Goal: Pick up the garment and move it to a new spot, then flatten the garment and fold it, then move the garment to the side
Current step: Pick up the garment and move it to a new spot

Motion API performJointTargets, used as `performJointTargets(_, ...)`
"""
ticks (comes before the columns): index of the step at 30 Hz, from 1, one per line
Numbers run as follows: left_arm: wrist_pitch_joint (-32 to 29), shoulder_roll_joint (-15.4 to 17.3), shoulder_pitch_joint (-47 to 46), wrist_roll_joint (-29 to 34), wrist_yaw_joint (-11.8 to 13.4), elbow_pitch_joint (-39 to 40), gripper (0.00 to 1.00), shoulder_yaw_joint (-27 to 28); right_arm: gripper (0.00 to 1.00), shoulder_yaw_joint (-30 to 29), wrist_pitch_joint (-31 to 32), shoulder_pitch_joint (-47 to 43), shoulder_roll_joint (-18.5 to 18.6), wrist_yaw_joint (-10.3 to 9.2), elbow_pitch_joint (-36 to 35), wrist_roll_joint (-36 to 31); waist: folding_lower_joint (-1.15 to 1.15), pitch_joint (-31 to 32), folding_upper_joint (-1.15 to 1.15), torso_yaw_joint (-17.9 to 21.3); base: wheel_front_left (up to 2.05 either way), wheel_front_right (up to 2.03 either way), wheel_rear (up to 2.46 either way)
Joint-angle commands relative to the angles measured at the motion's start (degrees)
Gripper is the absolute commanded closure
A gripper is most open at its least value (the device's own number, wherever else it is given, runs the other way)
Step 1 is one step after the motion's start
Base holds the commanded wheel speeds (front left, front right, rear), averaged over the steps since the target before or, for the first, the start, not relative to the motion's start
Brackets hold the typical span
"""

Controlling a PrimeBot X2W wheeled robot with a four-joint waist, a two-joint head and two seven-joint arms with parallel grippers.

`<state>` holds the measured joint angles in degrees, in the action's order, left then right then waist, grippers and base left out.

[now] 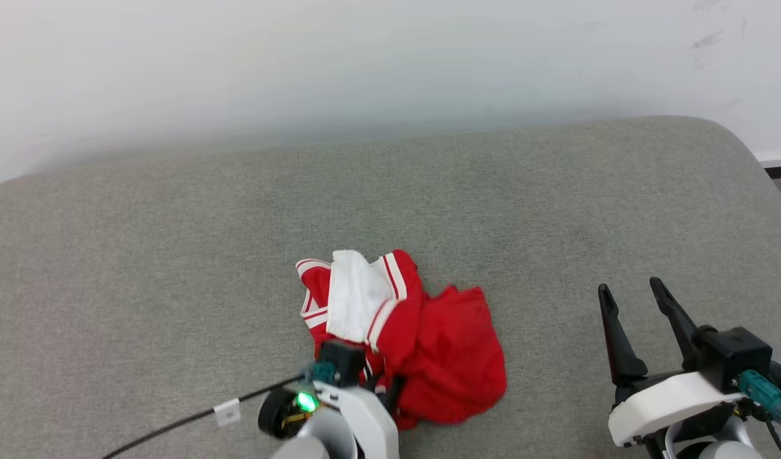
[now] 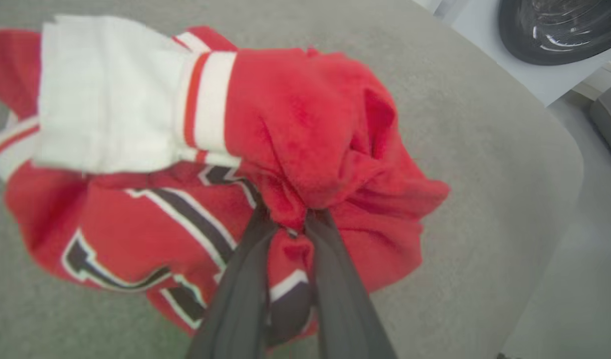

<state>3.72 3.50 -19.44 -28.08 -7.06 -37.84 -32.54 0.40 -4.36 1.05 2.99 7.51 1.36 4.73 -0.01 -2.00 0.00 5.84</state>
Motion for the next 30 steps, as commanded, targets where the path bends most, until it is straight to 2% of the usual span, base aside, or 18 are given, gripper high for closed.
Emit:
performJointTargets(1,-0.28,0.23,0.42,-0.13,-0.15,-0.21,0.76,-0.27,0.0,-0.01,-0.36,-0.44,-0.17,-0.04,0.05,0.43,0.01,0.04,0.0,0.0,0.0,0.0,0.0)
performJointTargets(2,-1.03,0.12,1.59,-0.63,-0.2,-0.8,0.58,-0.95,0.0,0.03,-0.33,-0.66,-0.17,-0.04,0.24,0.59,0.01,0.15,0.0,-0.07,0.0,0.0,0.0)
performJointTargets(3,-0.96,0.05,2.39,-0.86,-0.21,-0.84,0.15,-1.34,0.0,-0.02,-0.43,-0.84,-0.16,-0.04,0.42,0.79,0.01,0.33,0.0,-0.23,0.0,0.0,0.0)
performJointTargets(4,-0.08,0.0,2.59,-0.63,-0.22,-0.43,0.0,-1.59,0.0,-0.09,-0.65,-0.88,-0.16,-0.04,0.47,1.2,0.01,0.47,0.0,-0.51,0.0,0.0,0.0)
performJointTargets(9,6.04,0.06,2.24,0.08,0.68,3.71,0.0,-0.96,0.0,-0.81,-1.11,-1.42,-0.15,-0.04,1.38,1.75,0.01,2.2,0.0,-2.59,0.0,0.0,0.0)
performJointTargets(14,10.16,1.47,0.72,2.07,4.08,10.3,0.0,1.47,0.0,-1.51,-1.3,-1.08,-0.16,-0.04,1.09,1.21,0.01,2.83,0.0,-4.87,0.0,0.0,0.0)
performJointTargets(24,11.5,7.06,3.66,4.57,12.65,18.87,0.0,10.44,0.0,-2.91,-0.51,-2.19,-0.15,-0.04,0.03,0.33,0.01,2.96,0.0,-7.72,0.0,0.0,0.0)
performJointTargets(30,11.57,9.61,8.0,3.89,14.32,21.0,0.0,13.52,0.0,-3.17,0.13,-3.26,-0.15,-0.04,-0.21,0.1,0.01,3.5,0.0,-8.38,0.0,0.0,0.0)
